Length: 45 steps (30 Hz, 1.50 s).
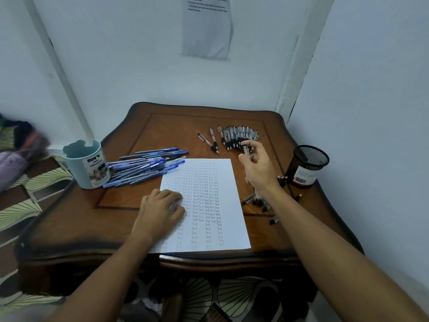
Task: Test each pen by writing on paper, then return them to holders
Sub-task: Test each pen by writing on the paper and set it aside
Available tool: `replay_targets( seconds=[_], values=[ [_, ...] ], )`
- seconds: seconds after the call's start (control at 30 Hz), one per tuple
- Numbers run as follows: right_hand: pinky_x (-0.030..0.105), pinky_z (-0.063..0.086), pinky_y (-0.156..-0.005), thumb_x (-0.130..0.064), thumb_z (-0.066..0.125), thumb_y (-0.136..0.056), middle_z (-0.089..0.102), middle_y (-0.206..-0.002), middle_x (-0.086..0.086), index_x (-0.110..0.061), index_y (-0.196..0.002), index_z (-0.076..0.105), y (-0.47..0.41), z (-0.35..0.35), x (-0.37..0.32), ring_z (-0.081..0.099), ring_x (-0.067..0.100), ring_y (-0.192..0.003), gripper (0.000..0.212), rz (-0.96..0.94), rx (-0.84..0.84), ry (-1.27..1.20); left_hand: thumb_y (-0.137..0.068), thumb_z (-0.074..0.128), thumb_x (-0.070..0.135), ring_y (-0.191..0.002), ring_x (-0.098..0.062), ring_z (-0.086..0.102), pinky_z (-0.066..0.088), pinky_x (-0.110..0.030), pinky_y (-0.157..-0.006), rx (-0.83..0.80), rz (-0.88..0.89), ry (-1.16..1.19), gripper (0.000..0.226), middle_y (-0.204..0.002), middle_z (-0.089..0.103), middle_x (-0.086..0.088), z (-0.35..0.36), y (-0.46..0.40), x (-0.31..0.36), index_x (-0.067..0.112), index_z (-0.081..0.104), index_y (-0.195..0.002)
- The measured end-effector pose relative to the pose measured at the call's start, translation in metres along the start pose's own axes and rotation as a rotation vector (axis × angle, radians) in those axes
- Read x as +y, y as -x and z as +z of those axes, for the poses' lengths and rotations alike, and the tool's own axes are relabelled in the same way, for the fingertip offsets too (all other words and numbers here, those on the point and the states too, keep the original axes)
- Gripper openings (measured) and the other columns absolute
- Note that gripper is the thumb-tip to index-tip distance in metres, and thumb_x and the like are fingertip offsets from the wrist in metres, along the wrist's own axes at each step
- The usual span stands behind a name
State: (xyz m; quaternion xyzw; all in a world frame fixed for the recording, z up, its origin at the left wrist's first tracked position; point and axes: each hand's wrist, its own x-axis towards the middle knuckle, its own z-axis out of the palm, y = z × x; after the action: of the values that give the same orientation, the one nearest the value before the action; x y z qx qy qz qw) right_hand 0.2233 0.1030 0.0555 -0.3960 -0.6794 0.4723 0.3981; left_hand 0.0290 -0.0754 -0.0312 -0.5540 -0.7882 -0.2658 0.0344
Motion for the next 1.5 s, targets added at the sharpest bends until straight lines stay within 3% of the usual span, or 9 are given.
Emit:
replay_targets(
  seconds=[0.1,0.2,0.37,0.43,0.57,0.67,0.83,1.2,1.5],
  values=[
    [0.027,0.048,-0.055,-0.006,0.054,-0.101,0.067,-0.089,0.011,-0.028,-0.131,0.047,0.009,-0.001,-0.009,0.057,0.017,-0.069,0.038,0.166,-0.052,-0.325,-0.083,0.042,0.045,-0.096,-0.002,0.041,0.025,-0.029,-0.087,-0.004,-0.004,-0.006,0.042,-0.110,0.063,0.020,0.000,-0.001,0.001,0.031,0.069,-0.112],
    [0.034,0.054,-0.077,-0.024,0.050,-0.105,0.073,-0.098,0.006,-0.017,-0.118,0.060,0.023,-0.006,-0.008,0.066,0.019,-0.089,0.018,0.141,-0.067,-0.181,-0.083,0.040,0.047,-0.096,-0.002,0.040,0.025,-0.029,-0.086,-0.010,0.005,-0.015,0.045,-0.111,0.063,0.019,-0.001,-0.001,0.001,0.030,0.068,-0.114],
    [0.029,0.048,-0.051,-0.038,0.039,-0.105,0.072,-0.081,0.015,-0.019,-0.103,0.042,0.057,-0.014,0.002,0.060,0.019,-0.056,0.019,0.181,-0.212,-0.138,-0.080,0.032,0.053,-0.098,-0.008,0.044,0.024,-0.029,-0.085,-0.012,0.013,-0.020,0.055,-0.112,0.064,0.017,-0.002,-0.001,0.001,0.029,0.068,-0.113],
    [0.037,0.057,-0.058,-0.024,0.048,-0.104,0.070,-0.085,0.021,-0.020,-0.104,0.036,0.072,-0.013,0.008,0.065,0.027,-0.062,0.013,0.223,-0.285,-0.211,-0.082,0.035,0.050,-0.099,-0.007,0.042,0.023,-0.029,-0.085,-0.026,0.010,-0.040,0.051,-0.114,0.063,0.016,-0.002,0.000,0.001,0.029,0.067,-0.115],
    [0.039,0.055,-0.064,0.003,0.066,-0.091,0.064,-0.092,0.021,-0.016,-0.108,0.040,0.095,-0.011,0.025,0.064,0.031,-0.071,0.037,0.196,-0.409,-0.208,-0.083,0.035,0.048,-0.098,-0.008,0.041,0.024,-0.029,-0.086,-0.032,0.012,-0.058,0.052,-0.116,0.063,0.013,-0.002,-0.001,0.001,0.027,0.067,-0.118],
    [0.036,0.053,-0.058,0.001,0.063,-0.094,0.061,-0.092,0.019,-0.009,-0.102,0.044,0.111,-0.008,0.034,0.066,0.030,-0.069,0.023,0.189,-0.453,-0.216,-0.083,0.034,0.048,-0.096,-0.004,0.037,0.026,-0.030,-0.086,-0.036,0.023,-0.063,0.053,-0.117,0.062,0.013,-0.001,0.001,0.001,0.026,0.066,-0.119],
    [0.033,0.053,-0.062,0.011,0.063,-0.090,0.065,-0.087,0.014,-0.007,-0.101,0.042,0.127,-0.009,0.042,0.063,0.032,-0.074,0.030,0.133,-0.499,-0.216,-0.084,0.038,0.045,-0.097,-0.005,0.036,0.026,-0.029,-0.087,-0.031,0.033,-0.074,0.049,-0.118,0.062,0.011,0.001,0.002,0.001,0.025,0.065,-0.119],
    [0.032,0.053,-0.063,0.006,0.066,-0.090,0.067,-0.085,0.011,-0.012,-0.097,0.047,0.129,-0.010,0.048,0.064,0.030,-0.068,0.027,0.035,-0.510,-0.129,-0.084,0.027,0.051,-0.123,-0.012,0.042,0.031,-0.035,-0.103,-0.087,0.041,-0.102,0.062,-0.130,0.056,0.010,-0.002,0.005,0.003,0.022,0.061,-0.128],
    [0.033,0.055,-0.066,0.003,0.066,-0.091,0.066,-0.087,0.007,-0.013,-0.100,0.048,0.131,-0.008,0.050,0.066,0.025,-0.073,0.025,0.005,-0.511,-0.086,-0.086,0.028,0.048,-0.126,-0.012,0.040,0.029,-0.036,-0.106,-0.114,0.039,-0.112,0.061,-0.134,0.055,0.009,-0.005,0.005,0.005,0.022,0.059,-0.132]
  ],
)
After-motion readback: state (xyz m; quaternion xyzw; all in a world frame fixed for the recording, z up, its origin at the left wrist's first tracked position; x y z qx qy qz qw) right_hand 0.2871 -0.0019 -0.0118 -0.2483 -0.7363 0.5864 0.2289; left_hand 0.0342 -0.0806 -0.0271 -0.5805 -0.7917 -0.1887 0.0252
